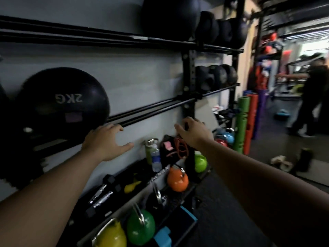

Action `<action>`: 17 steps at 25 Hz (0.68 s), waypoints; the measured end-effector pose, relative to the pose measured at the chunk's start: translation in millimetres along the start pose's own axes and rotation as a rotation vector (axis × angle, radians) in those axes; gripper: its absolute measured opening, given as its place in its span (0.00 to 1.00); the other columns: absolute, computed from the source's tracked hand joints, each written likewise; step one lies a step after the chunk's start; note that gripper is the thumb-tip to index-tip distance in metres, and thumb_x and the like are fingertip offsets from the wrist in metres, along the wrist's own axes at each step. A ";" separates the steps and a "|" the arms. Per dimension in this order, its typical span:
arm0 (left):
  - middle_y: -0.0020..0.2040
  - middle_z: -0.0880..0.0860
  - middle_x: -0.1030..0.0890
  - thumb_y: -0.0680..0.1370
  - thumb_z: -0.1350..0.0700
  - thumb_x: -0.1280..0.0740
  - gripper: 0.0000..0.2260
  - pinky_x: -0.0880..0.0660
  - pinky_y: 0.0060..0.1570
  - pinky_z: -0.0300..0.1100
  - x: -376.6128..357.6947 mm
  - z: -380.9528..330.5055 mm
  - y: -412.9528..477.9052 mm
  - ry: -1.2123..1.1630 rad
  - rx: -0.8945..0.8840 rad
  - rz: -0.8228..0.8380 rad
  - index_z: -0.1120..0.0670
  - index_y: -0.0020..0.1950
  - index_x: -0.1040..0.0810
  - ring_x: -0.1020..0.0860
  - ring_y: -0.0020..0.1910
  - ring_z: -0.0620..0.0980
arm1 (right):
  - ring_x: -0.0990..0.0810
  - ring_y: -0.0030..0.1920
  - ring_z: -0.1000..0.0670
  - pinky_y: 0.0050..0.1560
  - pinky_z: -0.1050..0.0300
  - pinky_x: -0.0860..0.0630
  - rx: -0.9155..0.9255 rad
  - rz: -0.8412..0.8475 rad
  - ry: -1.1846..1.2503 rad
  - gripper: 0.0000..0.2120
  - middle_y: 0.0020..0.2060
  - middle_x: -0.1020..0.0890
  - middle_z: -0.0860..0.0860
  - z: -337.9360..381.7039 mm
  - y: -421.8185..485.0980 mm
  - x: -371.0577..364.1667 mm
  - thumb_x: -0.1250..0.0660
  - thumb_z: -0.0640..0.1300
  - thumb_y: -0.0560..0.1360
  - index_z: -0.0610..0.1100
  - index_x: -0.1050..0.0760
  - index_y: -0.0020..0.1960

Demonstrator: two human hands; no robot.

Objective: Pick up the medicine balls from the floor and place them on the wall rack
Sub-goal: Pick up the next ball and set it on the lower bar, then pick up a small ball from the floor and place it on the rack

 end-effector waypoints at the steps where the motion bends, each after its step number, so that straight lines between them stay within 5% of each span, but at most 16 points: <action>1: 0.73 0.48 0.20 0.72 0.22 0.33 0.38 0.25 0.64 0.51 0.2 -16.4 -1.7 -0.032 -0.013 0.040 0.44 0.74 0.24 0.21 0.70 0.55 | 0.24 0.67 0.38 0.59 0.45 0.27 -0.033 -0.024 -0.043 0.30 0.68 0.22 0.46 -19.9 -16.1 17.9 0.42 0.72 0.77 0.55 0.27 0.71; 8: 0.48 0.38 0.15 0.61 0.16 0.40 0.36 0.22 0.52 0.47 20.9 -216.5 -34.0 -0.364 -0.238 0.161 0.39 0.58 0.23 0.16 0.53 0.50 | 0.20 0.63 0.39 0.57 0.45 0.27 -0.179 -0.104 -0.320 0.27 0.61 0.17 0.47 -140.8 -121.6 162.8 0.41 0.72 0.77 0.54 0.21 0.63; 17: 0.51 0.43 0.15 0.64 0.18 0.39 0.37 0.23 0.49 0.46 -25.9 -461.0 -170.1 -0.521 -0.410 0.276 0.42 0.61 0.20 0.18 0.49 0.49 | 0.19 0.56 0.44 0.54 0.44 0.19 -0.377 0.070 -0.242 0.37 0.61 0.18 0.50 -333.7 -311.3 234.3 0.44 0.79 0.67 0.58 0.26 0.67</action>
Point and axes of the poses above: each hand's wrist, its own y-axis towards the middle knuckle, its own x-axis out of the back of the hand, z = x × y, the point moved 3 cm from there along y, towards the middle knuckle
